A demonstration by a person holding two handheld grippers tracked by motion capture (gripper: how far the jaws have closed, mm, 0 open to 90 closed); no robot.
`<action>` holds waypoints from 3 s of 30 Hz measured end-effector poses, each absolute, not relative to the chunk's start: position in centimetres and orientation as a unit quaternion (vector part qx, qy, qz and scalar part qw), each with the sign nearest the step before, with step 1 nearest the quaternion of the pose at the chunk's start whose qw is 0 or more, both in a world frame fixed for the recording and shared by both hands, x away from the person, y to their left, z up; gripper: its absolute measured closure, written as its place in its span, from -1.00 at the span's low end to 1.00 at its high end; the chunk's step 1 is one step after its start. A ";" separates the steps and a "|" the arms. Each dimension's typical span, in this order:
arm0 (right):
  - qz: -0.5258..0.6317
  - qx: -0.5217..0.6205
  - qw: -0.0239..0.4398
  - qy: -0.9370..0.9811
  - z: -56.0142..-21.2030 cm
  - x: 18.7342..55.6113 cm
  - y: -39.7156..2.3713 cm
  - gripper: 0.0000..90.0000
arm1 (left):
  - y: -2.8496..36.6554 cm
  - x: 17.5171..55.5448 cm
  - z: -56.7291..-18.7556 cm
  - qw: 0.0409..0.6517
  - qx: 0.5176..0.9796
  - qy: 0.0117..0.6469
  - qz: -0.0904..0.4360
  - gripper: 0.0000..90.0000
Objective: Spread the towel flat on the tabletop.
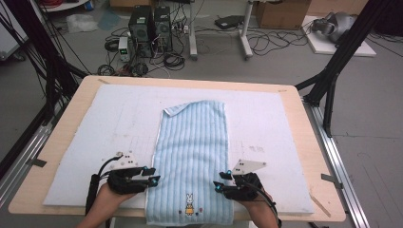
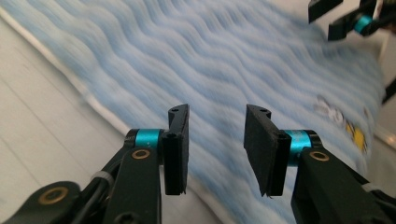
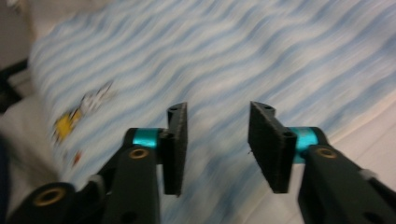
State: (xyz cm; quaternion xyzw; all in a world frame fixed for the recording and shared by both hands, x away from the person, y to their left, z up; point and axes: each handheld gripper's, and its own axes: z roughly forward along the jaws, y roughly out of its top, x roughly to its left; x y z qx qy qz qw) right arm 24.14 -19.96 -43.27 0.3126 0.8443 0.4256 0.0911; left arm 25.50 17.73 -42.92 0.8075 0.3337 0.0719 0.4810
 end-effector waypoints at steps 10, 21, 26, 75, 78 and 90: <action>0.400 0.319 0.119 0.851 -43.8 27.7 -17.3 0.30 | 17.4 29.7 -43.4 0.484 0.791 0.361 0.096 0.34; 0.375 0.326 0.122 0.859 -44.4 30.0 -18.6 0.33 | 18.0 31.7 -43.9 0.467 0.785 0.395 0.102 0.21; 0.380 0.324 0.105 0.860 -44.5 30.3 -19.1 0.55 | 16.9 32.0 -44.7 0.427 0.818 0.374 0.095 0.54; 0.452 0.332 0.106 0.821 -42.9 28.4 -21.5 0.02 | 12.8 43.0 -43.0 0.408 0.837 0.336 0.140 0.80; 0.451 0.334 0.106 0.821 -43.0 28.6 -21.6 0.02 | 12.3 43.4 -43.5 0.391 0.843 0.339 0.148 0.79; 0.444 0.338 0.101 0.823 -43.3 28.6 -21.4 0.00 | 12.6 46.6 -44.4 0.386 0.796 0.413 0.217 0.72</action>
